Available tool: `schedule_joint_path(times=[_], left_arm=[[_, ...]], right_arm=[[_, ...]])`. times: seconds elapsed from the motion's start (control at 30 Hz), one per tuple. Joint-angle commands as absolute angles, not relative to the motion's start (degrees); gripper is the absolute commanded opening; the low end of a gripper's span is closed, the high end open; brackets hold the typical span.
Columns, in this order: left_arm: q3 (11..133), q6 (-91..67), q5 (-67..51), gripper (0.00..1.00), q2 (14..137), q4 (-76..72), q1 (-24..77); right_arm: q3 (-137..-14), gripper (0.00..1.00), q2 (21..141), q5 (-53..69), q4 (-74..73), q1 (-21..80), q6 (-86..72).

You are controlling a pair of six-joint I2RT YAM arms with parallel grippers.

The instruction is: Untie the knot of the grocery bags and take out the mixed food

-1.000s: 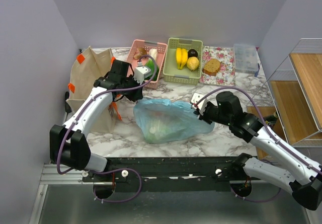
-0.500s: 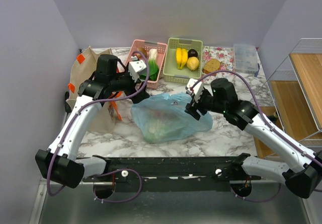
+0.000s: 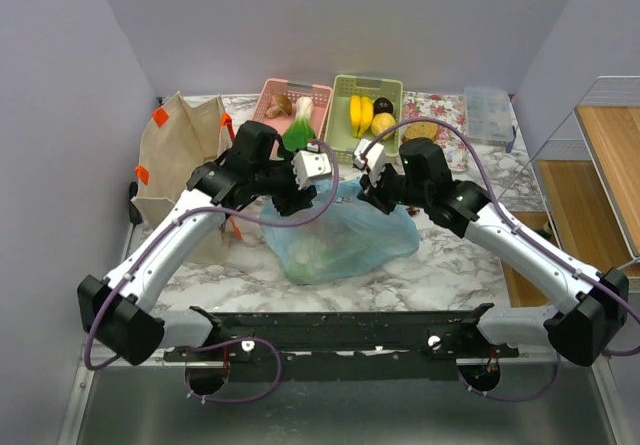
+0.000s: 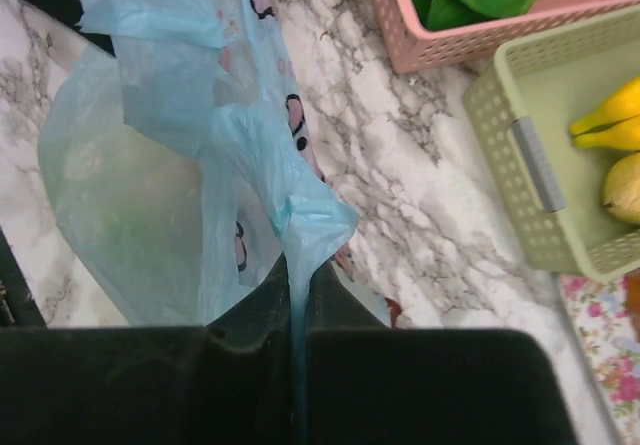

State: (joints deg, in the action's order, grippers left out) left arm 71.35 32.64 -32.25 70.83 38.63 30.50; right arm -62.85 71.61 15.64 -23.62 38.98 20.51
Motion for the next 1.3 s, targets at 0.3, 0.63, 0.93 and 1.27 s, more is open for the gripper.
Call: schedule_joint_path(times=[0.3, 0.63, 0.93, 1.27], left_arm=[[82.5, 45.9, -43.2, 0.00, 61.2, 61.2, 18.3], [73.7, 75.5, -37.1, 0.00, 53.1, 80.7, 13.7], [47.9, 87.0, -29.3, 0.00, 38.1, 84.9, 27.3], [72.5, 42.4, -35.6, 0.98, 45.8, 65.6, 31.6]], right_arm=[[-71.2, 0.01, 62.5, 0.3, -25.4, 38.5, 17.2], [-62.9, 0.00, 52.0, -15.8, -29.6, 38.1, 12.2], [-50.9, 0.01, 48.6, -5.7, -32.0, 38.1, 8.9], [-54.4, 0.01, 49.3, -0.4, -25.5, 38.1, 7.4]])
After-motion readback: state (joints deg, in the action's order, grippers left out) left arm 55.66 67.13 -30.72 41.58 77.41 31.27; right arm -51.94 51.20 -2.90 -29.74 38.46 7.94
